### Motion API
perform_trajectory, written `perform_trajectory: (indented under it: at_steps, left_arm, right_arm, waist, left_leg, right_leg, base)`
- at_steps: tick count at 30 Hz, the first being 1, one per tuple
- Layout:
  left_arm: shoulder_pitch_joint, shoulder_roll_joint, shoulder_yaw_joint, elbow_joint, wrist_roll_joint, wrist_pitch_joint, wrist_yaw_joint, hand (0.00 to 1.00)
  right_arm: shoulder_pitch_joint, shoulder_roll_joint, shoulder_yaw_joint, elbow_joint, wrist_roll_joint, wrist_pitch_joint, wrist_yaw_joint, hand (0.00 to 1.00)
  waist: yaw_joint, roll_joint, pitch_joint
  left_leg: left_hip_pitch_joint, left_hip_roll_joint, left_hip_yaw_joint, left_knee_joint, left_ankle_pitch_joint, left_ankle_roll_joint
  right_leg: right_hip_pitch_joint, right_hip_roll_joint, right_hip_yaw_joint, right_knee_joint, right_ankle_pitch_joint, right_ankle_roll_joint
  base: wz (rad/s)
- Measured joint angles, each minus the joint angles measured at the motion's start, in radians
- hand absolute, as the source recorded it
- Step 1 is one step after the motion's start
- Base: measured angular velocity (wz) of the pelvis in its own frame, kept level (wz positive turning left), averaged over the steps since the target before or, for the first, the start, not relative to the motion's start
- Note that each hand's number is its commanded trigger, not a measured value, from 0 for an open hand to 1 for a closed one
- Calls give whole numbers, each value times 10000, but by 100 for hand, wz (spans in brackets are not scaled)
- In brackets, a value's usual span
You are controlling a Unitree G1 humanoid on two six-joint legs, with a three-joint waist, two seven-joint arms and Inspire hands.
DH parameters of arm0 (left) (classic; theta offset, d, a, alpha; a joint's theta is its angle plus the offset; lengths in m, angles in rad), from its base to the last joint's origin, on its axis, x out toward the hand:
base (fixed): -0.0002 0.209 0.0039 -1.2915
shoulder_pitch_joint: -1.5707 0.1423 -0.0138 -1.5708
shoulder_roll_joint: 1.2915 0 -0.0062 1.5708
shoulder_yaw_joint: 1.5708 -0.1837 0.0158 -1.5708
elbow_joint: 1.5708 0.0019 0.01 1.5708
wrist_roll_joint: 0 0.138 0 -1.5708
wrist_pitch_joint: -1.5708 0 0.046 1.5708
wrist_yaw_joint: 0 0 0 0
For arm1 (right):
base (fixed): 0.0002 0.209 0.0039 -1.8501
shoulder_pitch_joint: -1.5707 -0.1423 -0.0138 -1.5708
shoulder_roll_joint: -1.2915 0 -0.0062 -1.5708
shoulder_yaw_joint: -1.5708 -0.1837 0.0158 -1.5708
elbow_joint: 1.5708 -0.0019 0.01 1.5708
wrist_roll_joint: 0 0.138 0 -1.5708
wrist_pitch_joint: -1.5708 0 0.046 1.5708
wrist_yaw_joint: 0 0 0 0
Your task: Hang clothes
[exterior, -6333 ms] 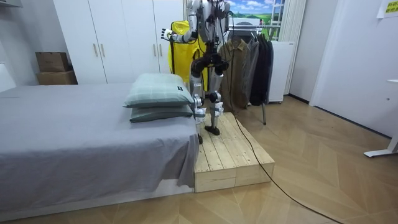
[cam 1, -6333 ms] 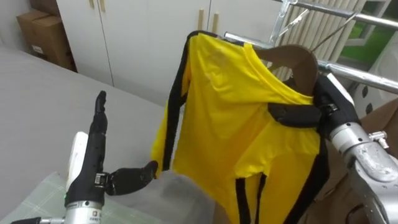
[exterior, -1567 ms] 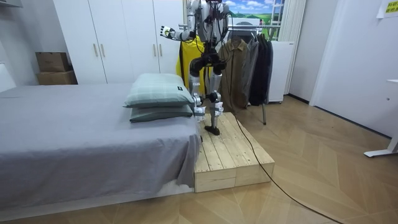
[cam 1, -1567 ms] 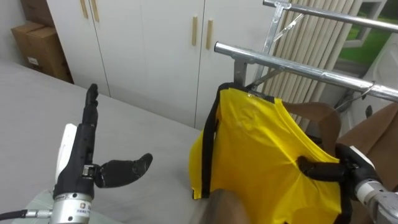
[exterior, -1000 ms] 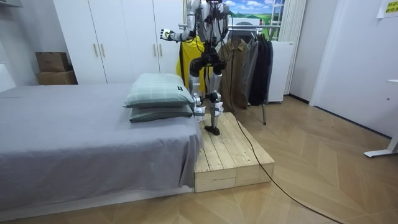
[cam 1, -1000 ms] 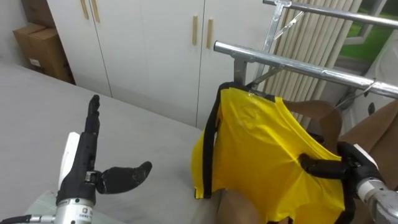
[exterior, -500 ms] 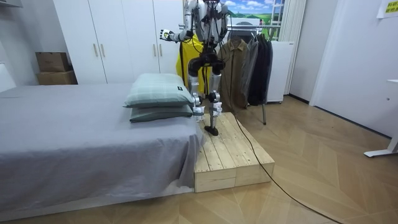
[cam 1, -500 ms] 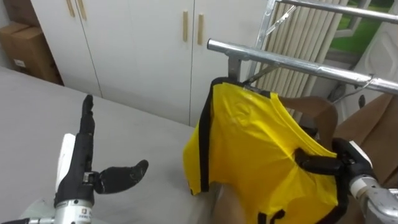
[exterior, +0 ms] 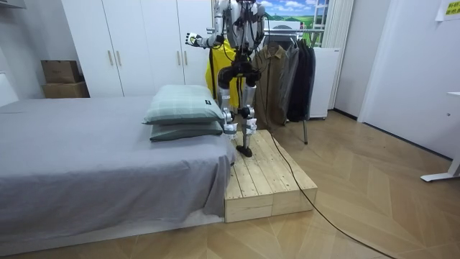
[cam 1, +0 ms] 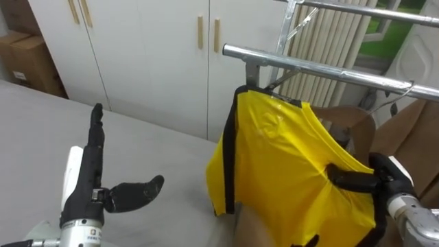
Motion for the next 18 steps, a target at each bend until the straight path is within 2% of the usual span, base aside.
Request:
perform_trajectory:
  at_steps: [6, 11, 13, 18]
  left_arm:
    - [0, 5, 2, -32, -106, 1, 0, 0]
    - [0, 9, 13, -33, -103, 4, 1, 0]
    - [0, 9, 97, -45, -102, 4, 39, 0]
    - [-1, 9, 71, -50, -88, -12, 548, 0]
  right_arm:
    - [16, 14, -4, 11, 353, -23, 35, 0]
    - [306, 73, -12, -3, 1807, -16, 71, 0]
    - [511, 87, -31, -234, 2469, 106, 140, 0]
    - [907, 273, -88, -894, 4393, 196, 117, 0]
  waist:
    - [-1, -7, -3]
    - [-13, -16, 0]
    - [-3, -14, 1]
    - [-185, 27, 12]
  left_leg:
    - [1, -16, -33, 2, -1, 1]
    - [84, -15, -59, -3, -2, 2]
    - [133, -16, -54, -12, -3, 2]
    - [149, -6, -7, -11, -3, 2]
  right_leg:
    - [1, 1, 112, -33, 0, 0]
    - [133, 2, 145, -40, 1, 1]
    - [120, 15, 236, -53, 0, 2]
    - [108, 33, 252, -61, 0, 2]
  base:
    - [-5]
    - [-2]
    - [-10]
    - [-3]
